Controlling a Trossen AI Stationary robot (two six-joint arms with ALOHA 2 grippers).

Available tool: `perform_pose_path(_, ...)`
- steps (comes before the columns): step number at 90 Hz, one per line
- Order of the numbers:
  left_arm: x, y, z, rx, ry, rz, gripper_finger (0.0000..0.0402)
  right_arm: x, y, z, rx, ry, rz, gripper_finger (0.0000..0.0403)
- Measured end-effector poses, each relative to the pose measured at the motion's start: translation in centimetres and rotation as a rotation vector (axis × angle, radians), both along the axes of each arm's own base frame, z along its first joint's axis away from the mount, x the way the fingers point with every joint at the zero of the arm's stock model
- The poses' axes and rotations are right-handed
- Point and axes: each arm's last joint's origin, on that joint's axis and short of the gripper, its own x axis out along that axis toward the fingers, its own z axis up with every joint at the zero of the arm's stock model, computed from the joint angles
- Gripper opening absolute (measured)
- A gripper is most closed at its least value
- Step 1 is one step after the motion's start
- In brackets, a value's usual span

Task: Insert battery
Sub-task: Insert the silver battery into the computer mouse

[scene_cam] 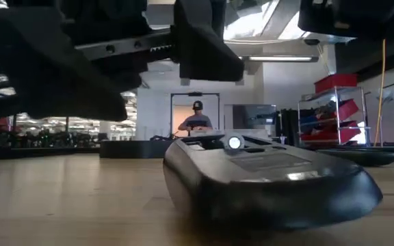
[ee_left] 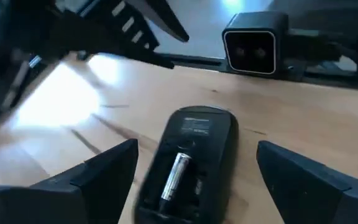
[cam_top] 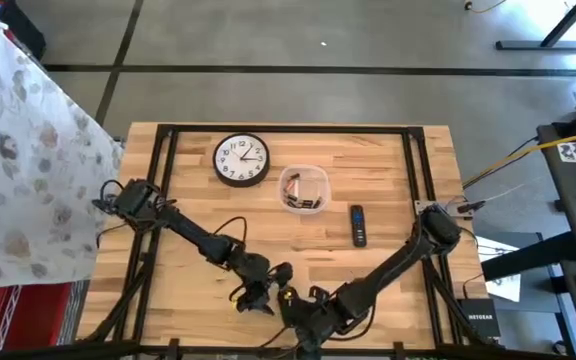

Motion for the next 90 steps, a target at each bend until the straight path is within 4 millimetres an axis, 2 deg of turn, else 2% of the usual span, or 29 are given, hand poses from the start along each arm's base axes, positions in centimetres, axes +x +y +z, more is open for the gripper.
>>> perform_pose_path(18, 0.5, 0.9, 0.0, -0.006, -0.015, -0.008, 0.0314, 0.0, 0.0, 0.0, 0.014, 0.007, -0.025, 0.0083)
perform_pose_path(35, 1.7, 0.4, -2.0, 0.0, 0.034, -0.006, 0.0314, 0.0, 0.0, 0.0, 0.016, 0.005, -0.028, 0.0083)
perform_pose_path(61, 3.3, -0.1, -2.7, 0.009, 0.087, 0.024, 0.0314, 0.3, 0.2, 0.2, 0.024, -0.034, -0.036, 0.0083)
perform_pose_path(75, 3.2, -0.1, -2.8, -0.018, 0.176, 0.064, 0.0306, 0.3, -0.2, 0.1, -0.067, -0.077, -0.092, 0.0083)
perform_pose_path(90, 3.2, 0.0, -3.0, -0.083, 0.262, 0.197, 0.0283, 0.2, -0.8, -0.1, -0.176, -0.11, -0.155, 0.0083)
